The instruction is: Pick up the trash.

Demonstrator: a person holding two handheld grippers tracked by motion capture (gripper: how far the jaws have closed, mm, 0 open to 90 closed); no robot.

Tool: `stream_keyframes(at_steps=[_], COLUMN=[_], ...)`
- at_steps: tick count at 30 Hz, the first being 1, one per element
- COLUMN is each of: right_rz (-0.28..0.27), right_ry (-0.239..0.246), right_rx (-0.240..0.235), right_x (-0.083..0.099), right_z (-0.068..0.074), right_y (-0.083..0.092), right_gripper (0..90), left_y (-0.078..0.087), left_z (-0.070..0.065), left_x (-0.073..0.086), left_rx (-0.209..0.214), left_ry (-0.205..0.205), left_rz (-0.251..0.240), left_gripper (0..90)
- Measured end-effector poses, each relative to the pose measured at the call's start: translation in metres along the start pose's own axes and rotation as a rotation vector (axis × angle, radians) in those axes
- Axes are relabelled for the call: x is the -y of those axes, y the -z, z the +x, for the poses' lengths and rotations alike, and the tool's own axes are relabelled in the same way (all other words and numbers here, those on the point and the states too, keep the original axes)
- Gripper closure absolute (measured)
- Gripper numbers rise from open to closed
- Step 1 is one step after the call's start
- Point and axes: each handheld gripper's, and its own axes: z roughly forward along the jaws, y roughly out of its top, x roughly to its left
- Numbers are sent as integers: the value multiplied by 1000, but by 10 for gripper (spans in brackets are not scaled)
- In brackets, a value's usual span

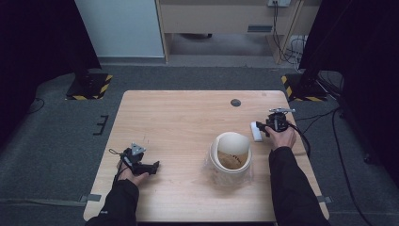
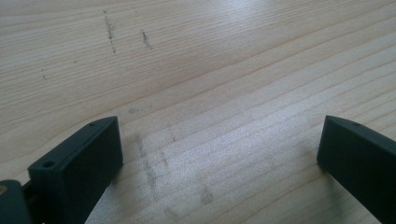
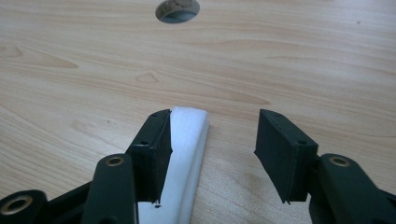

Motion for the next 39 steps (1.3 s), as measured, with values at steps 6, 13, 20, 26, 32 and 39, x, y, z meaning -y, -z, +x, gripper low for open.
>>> stream_keyframes(at_steps=[6, 13, 20, 26, 32, 39], right_rz=[36, 70, 65, 92, 81, 83], right_ry=[10, 51, 37, 48, 0, -70], right_rx=[-16, -6, 29, 28, 17, -14], right_x=[-1, -1, -5, -5, 0, 2], right_z=[3, 9, 7, 8, 9, 9], right_y=[-11, -18, -20, -25, -25, -25], right_gripper=[468, 475, 490, 528, 593, 719], left_y=[0, 0, 0, 0, 0, 0], left_z=[0, 0, 0, 0, 0, 0], left_x=[0, 0, 0, 0, 0, 0], left_rx=[0, 0, 0, 0, 0, 0], left_ry=[0, 0, 0, 0, 0, 0], left_rz=[0, 0, 0, 0, 0, 0], left_gripper=[0, 0, 0, 0, 0, 0])
